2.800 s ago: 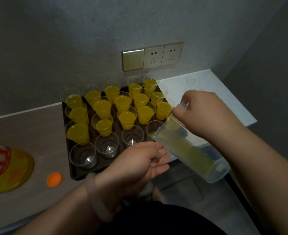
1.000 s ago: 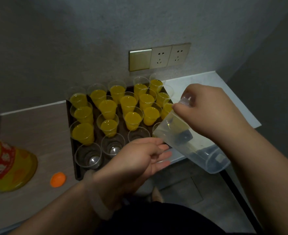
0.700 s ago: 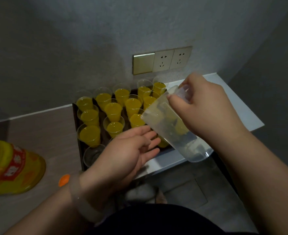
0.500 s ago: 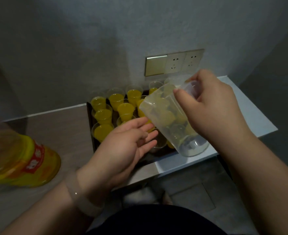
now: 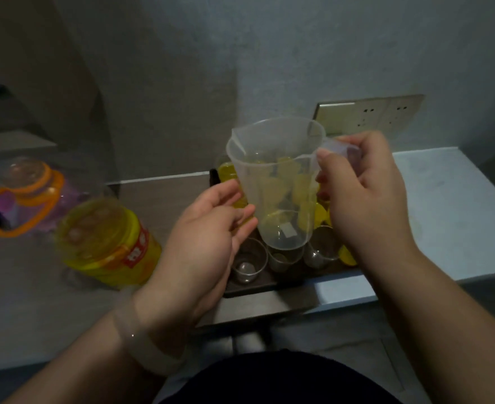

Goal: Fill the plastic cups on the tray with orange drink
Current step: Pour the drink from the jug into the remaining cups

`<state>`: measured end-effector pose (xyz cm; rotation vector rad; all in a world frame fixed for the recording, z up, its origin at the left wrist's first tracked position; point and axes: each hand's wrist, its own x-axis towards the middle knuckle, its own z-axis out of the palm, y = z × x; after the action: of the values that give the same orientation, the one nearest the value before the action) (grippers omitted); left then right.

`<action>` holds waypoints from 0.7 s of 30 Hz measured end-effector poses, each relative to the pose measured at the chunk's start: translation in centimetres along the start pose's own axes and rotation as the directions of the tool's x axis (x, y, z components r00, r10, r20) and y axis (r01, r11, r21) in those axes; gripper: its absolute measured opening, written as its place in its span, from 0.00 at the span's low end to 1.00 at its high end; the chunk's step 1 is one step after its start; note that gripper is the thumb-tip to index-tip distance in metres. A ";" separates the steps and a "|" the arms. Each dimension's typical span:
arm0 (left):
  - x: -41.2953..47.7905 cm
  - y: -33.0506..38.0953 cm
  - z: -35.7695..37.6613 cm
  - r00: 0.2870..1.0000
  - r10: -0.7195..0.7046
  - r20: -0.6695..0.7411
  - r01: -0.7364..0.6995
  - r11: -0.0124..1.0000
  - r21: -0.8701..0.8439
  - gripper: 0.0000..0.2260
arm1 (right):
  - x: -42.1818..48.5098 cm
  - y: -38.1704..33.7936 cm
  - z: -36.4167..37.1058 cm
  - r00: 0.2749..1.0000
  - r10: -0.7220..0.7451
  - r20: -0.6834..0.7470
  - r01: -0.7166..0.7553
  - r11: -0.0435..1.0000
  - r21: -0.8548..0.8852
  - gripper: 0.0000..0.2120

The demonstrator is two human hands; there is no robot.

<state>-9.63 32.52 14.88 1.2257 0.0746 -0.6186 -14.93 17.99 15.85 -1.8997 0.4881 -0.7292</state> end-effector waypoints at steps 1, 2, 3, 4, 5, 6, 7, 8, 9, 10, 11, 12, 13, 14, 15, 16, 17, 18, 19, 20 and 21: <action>0.0 0.2 -0.1 1.000 0.015 -0.014 -0.015 1.000 -0.007 0.22 | 0.1 0.0 0.3 1.000 -0.016 0.000 0.016 1.000 0.021 0.03; 0.1 0.4 -0.2 0.999 0.030 -0.030 -0.030 1.000 -0.007 0.22 | 0.3 0.1 0.7 1.000 -0.031 0.004 0.030 0.999 0.037 0.02; 0.2 0.5 -0.3 0.998 0.044 -0.045 -0.044 0.999 -0.007 0.22 | 0.4 0.2 1.1 0.999 -0.043 0.014 0.042 0.998 0.048 0.02; 0.3 0.6 -0.5 0.997 0.055 -0.062 -0.056 0.998 -0.011 0.22 | 0.6 0.3 1.4 0.998 -0.051 0.027 0.050 0.997 0.054 0.02; 0.4 0.7 -0.7 0.995 0.065 -0.077 -0.067 0.998 -0.015 0.23 | 0.7 0.4 1.9 0.998 -0.058 0.038 0.056 0.996 0.062 0.02; 0.6 0.7 -1.1 0.993 0.075 -0.086 -0.077 0.997 -0.016 0.23 | 0.9 0.6 2.5 0.997 -0.063 0.046 0.059 0.995 0.075 0.02; 0.7 0.7 -1.5 0.992 0.084 -0.091 -0.086 0.996 -0.015 0.23 | 1.0 0.7 3.1 0.996 -0.064 0.055 0.059 0.994 0.088 0.02; 0.8 0.7 -2.0 0.992 0.090 -0.089 -0.091 0.996 -0.012 0.23 | 1.1 0.8 3.6 0.996 -0.063 0.060 0.057 0.994 0.099 0.02; 0.9 0.8 -2.5 0.992 0.093 -0.084 -0.095 0.995 -0.010 0.23 | 1.0 0.8 4.2 0.996 -0.063 0.056 0.057 0.993 0.106 0.03; 0.9 0.9 -3.0 0.992 0.095 -0.077 -0.096 0.995 -0.009 0.22 | 1.0 0.8 4.7 0.997 -0.068 0.048 0.062 0.992 0.112 0.03; 0.9 1.0 -3.5 0.994 0.090 -0.069 -0.091 0.996 -0.010 0.22 | 0.9 0.7 5.2 0.996 -0.073 0.042 0.067 0.991 0.116 0.03; 0.9 1.1 -4.0 0.995 0.080 -0.059 -0.081 0.997 -0.013 0.22 | 0.8 0.7 5.7 0.997 -0.073 0.036 0.068 0.990 0.124 0.03; 0.9 1.2 -4.5 0.997 0.066 -0.046 -0.067 0.998 -0.018 0.22 | 0.7 0.5 6.3 0.997 -0.070 0.028 0.065 0.988 0.138 0.03; 0.9 1.4 -5.1 0.998 0.051 -0.031 -0.052 0.998 -0.019 0.22 | 0.6 0.3 7.0 0.998 -0.065 0.015 0.062 0.986 0.155 0.03; 0.9 1.6 -5.9 0.999 0.033 -0.015 -0.034 0.999 -0.014 0.22 | 0.6 0.2 7.7 0.998 -0.059 -0.001 0.059 0.984 0.171 0.04; 0.9 1.8 -6.7 1.000 0.016 0.002 -0.016 1.000 0.000 0.22 | 0.5 0.0 8.6 0.998 -0.052 -0.020 0.055 0.980 0.191 0.04; 0.8 2.1 -7.5 1.000 -0.001 0.023 0.000 1.000 0.023 0.21 | 0.5 -0.2 9.6 0.998 -0.040 -0.040 0.047 0.975 0.218 0.04; 0.7 2.4 -8.4 0.999 -0.018 0.049 0.015 0.998 0.063 0.20 | 0.3 -0.4 10.6 0.998 -0.026 -0.056 0.039 0.968 0.246 0.04; 0.5 2.6 -9.3 0.996 -0.037 0.082 0.028 0.993 0.114 0.19 | 0.2 -0.6 11.6 0.998 -0.014 -0.069 0.032 0.961 0.274 0.03; 0.3 2.8 -10.2 0.990 -0.055 0.127 0.032 0.984 0.177 0.18 | -0.1 -0.7 12.6 0.997 0.000 -0.080 0.024 0.953 0.301 0.04; 0.1 2.6 -11.1 0.981 -0.071 0.178 0.027 0.970 0.241 0.17 | -0.4 -0.8 13.4 0.996 0.016 -0.087 0.013 0.945 0.326 0.04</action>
<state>-5.28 42.87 13.14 1.3947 -0.1298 -0.7998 -6.10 27.47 12.18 -1.5620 0.3961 -0.8414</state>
